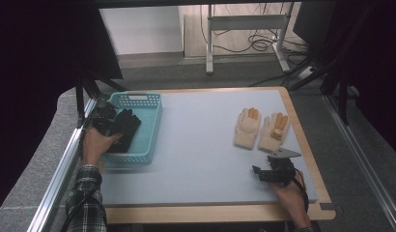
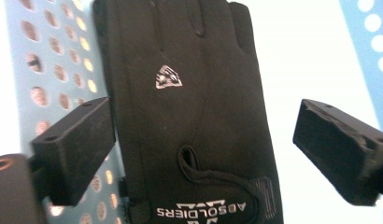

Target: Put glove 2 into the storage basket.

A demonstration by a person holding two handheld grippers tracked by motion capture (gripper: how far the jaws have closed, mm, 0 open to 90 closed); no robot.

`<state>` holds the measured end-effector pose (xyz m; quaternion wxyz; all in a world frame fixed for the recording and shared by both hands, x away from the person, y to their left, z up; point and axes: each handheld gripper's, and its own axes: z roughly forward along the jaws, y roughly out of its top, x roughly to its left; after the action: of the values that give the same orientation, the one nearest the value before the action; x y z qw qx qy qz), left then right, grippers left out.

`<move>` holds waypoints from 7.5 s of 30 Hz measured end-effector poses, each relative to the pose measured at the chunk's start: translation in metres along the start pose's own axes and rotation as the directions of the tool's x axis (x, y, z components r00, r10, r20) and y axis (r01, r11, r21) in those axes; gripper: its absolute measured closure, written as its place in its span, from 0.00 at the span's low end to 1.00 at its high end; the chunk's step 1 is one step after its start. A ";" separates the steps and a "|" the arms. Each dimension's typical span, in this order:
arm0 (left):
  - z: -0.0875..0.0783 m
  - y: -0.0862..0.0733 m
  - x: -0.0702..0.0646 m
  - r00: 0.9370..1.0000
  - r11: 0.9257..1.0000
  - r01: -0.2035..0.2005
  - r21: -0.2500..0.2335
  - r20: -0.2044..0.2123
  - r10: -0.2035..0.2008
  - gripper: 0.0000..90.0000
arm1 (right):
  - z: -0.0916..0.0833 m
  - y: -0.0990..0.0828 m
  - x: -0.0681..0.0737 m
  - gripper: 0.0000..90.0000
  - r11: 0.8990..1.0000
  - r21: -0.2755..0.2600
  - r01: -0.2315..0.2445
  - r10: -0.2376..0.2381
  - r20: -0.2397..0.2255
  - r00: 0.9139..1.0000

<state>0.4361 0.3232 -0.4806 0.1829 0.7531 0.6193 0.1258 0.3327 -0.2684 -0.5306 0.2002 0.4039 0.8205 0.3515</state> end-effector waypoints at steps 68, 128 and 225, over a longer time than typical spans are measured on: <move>-0.049 -0.026 -0.102 0.930 0.908 -0.125 -0.400 0.270 0.248 0.06 | 0.000 0.000 0.000 0.26 1.000 0.005 0.000 0.000 -0.001 1.000; 0.023 -0.131 -0.203 0.891 0.884 -0.327 -0.335 0.203 0.407 0.01 | 0.010 0.056 -0.026 0.32 0.999 -0.049 -0.003 0.002 -0.007 1.000; 0.023 -0.131 -0.203 0.891 0.882 -0.329 -0.336 0.200 0.409 0.01 | 0.022 0.053 0.044 0.71 0.992 0.016 0.129 -0.123 -0.212 0.970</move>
<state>0.2887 0.1438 -0.5502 0.3460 0.8323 0.4073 0.1471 0.3475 -0.2009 -0.5079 0.1280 0.3145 0.8662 0.3666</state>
